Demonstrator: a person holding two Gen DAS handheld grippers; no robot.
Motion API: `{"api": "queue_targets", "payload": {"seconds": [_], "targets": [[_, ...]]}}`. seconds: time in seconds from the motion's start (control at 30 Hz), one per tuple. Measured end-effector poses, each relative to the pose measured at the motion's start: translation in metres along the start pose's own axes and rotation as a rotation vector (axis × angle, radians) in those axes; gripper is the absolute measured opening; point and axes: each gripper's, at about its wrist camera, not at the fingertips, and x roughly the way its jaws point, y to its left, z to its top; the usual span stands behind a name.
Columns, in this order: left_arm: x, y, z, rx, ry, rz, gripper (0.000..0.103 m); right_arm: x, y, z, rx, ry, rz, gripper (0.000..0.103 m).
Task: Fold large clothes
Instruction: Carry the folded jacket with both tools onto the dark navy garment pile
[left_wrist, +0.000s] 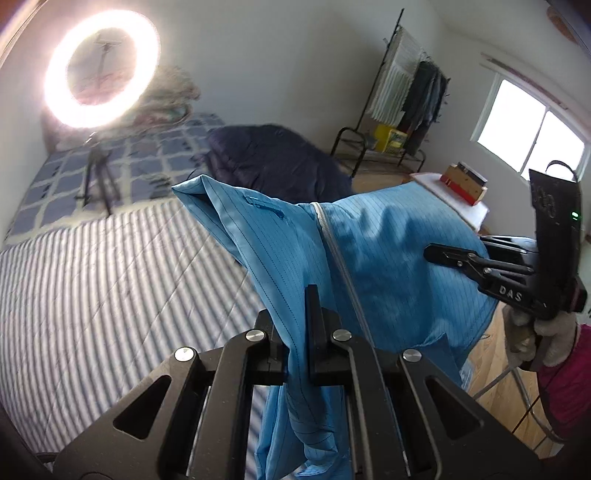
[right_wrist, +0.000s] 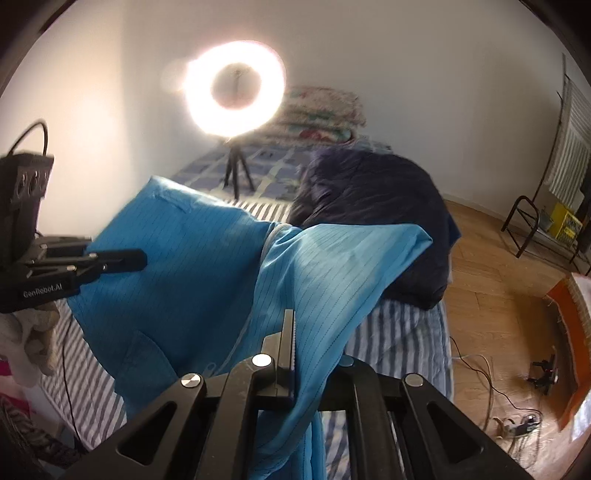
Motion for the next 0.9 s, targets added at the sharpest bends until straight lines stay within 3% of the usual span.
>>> {"api": "queue_targets", "payload": {"seconds": [0.23,0.4,0.9], "targets": [[0.043,0.038,0.066,-0.040,-0.072,-0.128,0.004,0.012,-0.084,0.040,0.128,-0.091,0.084,0.003],[0.068,0.073,0.107,-0.085,-0.111,-0.161,0.004,0.027,-0.134,0.072,0.210,-0.158,0.133,0.003],[0.145,0.112,0.185,-0.120,-0.165,-0.111,0.004,0.094,-0.188,0.167,0.159,-0.177,0.095,0.002]]}}
